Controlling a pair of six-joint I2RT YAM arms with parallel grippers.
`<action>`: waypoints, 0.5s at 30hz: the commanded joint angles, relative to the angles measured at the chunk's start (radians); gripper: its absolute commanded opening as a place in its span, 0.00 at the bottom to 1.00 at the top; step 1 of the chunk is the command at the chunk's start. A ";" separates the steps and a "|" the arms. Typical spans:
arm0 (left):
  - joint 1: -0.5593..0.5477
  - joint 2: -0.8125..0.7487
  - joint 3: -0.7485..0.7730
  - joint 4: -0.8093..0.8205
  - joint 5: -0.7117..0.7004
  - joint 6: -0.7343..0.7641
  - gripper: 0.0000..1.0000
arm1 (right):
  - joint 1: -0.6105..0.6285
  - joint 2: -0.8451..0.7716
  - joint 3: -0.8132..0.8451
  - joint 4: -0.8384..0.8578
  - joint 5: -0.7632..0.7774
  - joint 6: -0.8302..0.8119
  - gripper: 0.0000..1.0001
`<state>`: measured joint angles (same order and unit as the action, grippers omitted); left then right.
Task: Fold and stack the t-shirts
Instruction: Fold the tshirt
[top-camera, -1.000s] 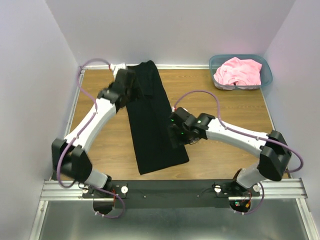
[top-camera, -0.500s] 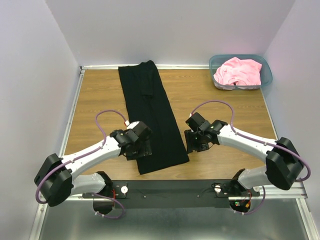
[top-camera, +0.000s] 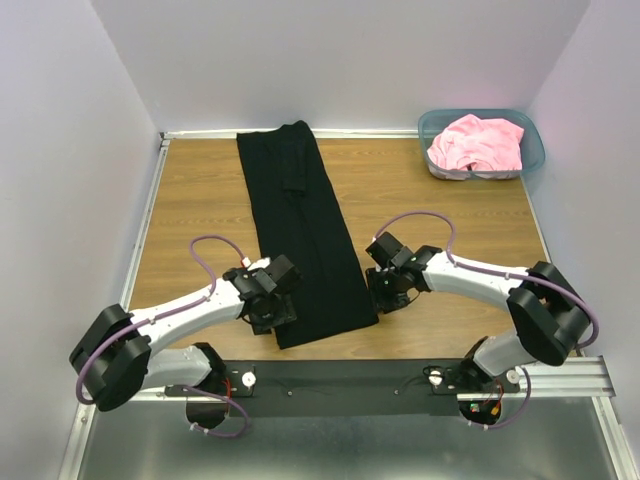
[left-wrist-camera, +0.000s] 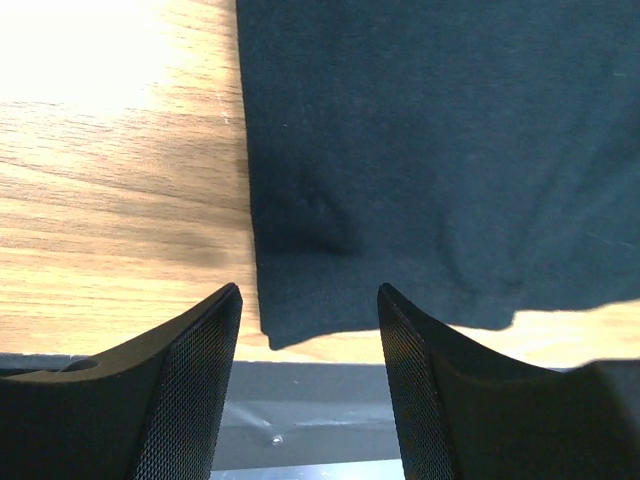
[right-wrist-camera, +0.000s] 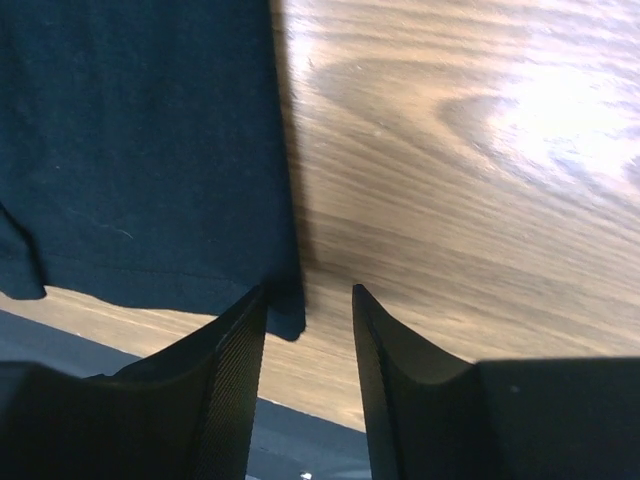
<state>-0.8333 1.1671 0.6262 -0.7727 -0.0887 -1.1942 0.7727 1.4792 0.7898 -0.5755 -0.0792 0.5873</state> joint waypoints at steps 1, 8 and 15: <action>-0.003 0.031 0.021 -0.020 0.006 -0.013 0.65 | -0.004 0.024 -0.008 0.052 -0.039 0.000 0.47; -0.003 0.068 0.026 -0.011 0.024 0.004 0.65 | -0.004 0.046 -0.018 0.065 -0.083 -0.015 0.45; -0.003 0.106 0.029 -0.005 0.035 0.010 0.65 | -0.003 0.059 -0.031 0.063 -0.099 -0.017 0.14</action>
<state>-0.8333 1.2575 0.6338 -0.7738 -0.0681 -1.1858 0.7719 1.5246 0.7860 -0.5182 -0.1608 0.5755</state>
